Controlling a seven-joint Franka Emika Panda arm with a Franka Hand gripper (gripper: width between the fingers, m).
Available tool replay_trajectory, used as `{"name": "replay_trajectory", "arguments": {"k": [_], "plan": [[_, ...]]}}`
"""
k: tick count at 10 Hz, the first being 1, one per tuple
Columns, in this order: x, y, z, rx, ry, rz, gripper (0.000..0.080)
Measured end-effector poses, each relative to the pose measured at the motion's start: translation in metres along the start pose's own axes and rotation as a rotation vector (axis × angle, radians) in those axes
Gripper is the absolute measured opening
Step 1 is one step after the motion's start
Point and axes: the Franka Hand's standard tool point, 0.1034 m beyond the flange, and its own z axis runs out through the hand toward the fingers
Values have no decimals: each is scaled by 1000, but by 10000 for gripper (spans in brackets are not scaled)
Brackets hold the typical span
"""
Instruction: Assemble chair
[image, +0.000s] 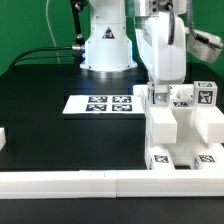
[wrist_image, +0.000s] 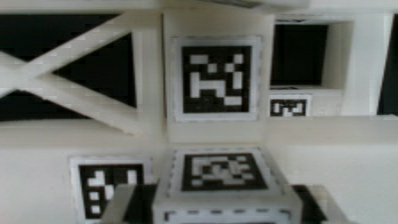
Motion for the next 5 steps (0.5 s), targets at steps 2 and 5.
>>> {"name": "replay_trajectory", "arguments": {"k": [2, 5], "plan": [[0, 2, 0, -12, -4, -131, 502], [-2, -1, -3, -24, -19, -709, 640]]}}
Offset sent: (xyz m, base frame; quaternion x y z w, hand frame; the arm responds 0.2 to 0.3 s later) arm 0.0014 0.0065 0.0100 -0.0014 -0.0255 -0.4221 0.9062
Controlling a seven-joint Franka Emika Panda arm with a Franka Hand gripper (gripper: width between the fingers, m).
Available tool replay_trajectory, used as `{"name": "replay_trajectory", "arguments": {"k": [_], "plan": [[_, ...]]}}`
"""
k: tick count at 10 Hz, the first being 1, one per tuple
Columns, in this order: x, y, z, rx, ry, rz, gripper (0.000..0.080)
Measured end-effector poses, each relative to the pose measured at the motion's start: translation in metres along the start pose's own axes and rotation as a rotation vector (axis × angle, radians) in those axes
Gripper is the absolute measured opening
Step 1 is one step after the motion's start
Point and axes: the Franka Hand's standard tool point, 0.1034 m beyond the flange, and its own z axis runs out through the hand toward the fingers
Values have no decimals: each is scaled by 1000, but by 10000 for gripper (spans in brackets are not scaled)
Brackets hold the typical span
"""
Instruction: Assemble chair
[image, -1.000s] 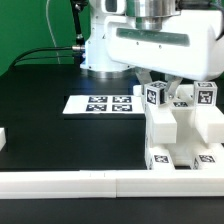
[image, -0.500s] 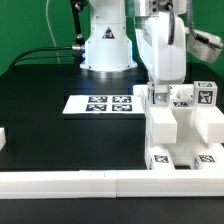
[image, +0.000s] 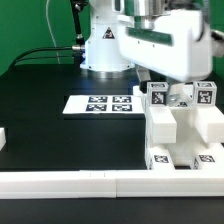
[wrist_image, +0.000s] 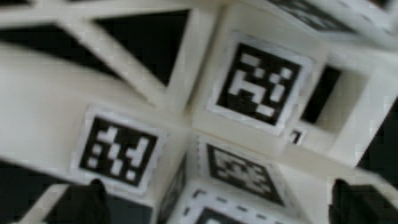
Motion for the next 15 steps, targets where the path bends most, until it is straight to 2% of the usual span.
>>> {"name": "replay_trajectory", "arguments": {"k": [3, 5, 8, 10, 15], "plan": [[1, 0, 0, 1, 2, -161, 648], [3, 0, 0, -8, 27, -468, 649], [3, 1, 2, -7, 32, -462, 635], [3, 1, 2, -6, 31, -362, 282], [4, 3, 3, 0, 28, 140, 265]]}}
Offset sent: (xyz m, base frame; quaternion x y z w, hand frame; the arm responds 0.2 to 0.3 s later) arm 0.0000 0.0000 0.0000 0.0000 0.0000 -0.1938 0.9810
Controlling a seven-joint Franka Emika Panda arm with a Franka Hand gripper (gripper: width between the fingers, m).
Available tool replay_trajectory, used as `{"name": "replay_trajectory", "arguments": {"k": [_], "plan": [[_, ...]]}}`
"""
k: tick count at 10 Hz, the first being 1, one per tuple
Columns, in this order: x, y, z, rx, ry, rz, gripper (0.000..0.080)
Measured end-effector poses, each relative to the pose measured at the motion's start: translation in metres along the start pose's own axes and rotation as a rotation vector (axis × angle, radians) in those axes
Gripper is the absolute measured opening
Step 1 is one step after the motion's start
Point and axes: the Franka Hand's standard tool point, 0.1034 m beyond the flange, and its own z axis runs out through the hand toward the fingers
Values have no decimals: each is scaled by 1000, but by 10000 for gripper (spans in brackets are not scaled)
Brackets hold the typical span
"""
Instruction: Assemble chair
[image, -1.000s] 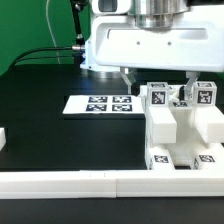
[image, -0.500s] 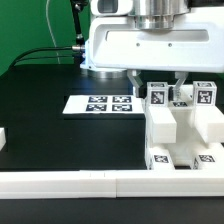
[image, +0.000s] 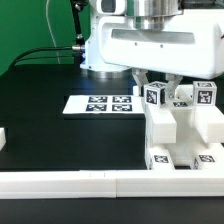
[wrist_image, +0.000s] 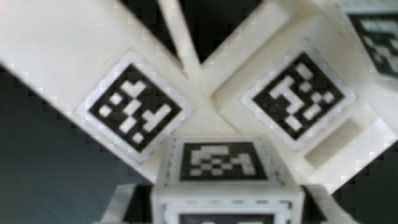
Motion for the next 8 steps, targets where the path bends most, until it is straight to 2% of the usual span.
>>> {"name": "replay_trajectory", "arguments": {"k": [4, 7, 8], "plan": [[-1, 1, 0, 13, -25, 725, 265], [-1, 2, 0, 18, -17, 837, 265], [-2, 2, 1, 17, -17, 829, 380]]}}
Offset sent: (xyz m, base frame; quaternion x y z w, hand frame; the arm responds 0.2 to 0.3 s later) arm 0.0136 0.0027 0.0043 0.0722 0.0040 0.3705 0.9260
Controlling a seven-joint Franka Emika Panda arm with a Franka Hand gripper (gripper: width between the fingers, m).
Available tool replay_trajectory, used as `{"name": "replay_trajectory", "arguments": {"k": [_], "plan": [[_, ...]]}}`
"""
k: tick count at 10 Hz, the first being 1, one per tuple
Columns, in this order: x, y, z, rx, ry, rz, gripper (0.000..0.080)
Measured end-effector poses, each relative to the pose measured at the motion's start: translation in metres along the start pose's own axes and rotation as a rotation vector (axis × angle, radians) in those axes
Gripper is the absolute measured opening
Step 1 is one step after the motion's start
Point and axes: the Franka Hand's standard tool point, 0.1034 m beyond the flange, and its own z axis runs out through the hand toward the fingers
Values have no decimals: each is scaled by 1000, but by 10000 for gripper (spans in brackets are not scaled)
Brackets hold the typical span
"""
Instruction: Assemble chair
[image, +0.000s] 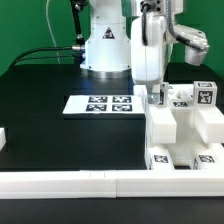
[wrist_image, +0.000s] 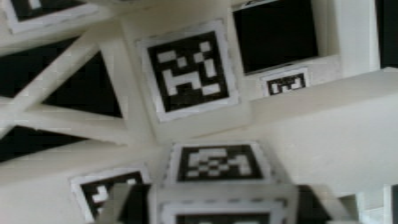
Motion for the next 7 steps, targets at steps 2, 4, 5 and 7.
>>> {"name": "replay_trajectory", "arguments": {"k": [2, 4, 5, 7], "plan": [[-1, 0, 0, 0, -1, -23, 516], [-5, -4, -12, 15, -13, -69, 641], [-7, -7, -23, 30, -25, -85, 641], [-8, -8, -28, 33, -31, -96, 648]]}}
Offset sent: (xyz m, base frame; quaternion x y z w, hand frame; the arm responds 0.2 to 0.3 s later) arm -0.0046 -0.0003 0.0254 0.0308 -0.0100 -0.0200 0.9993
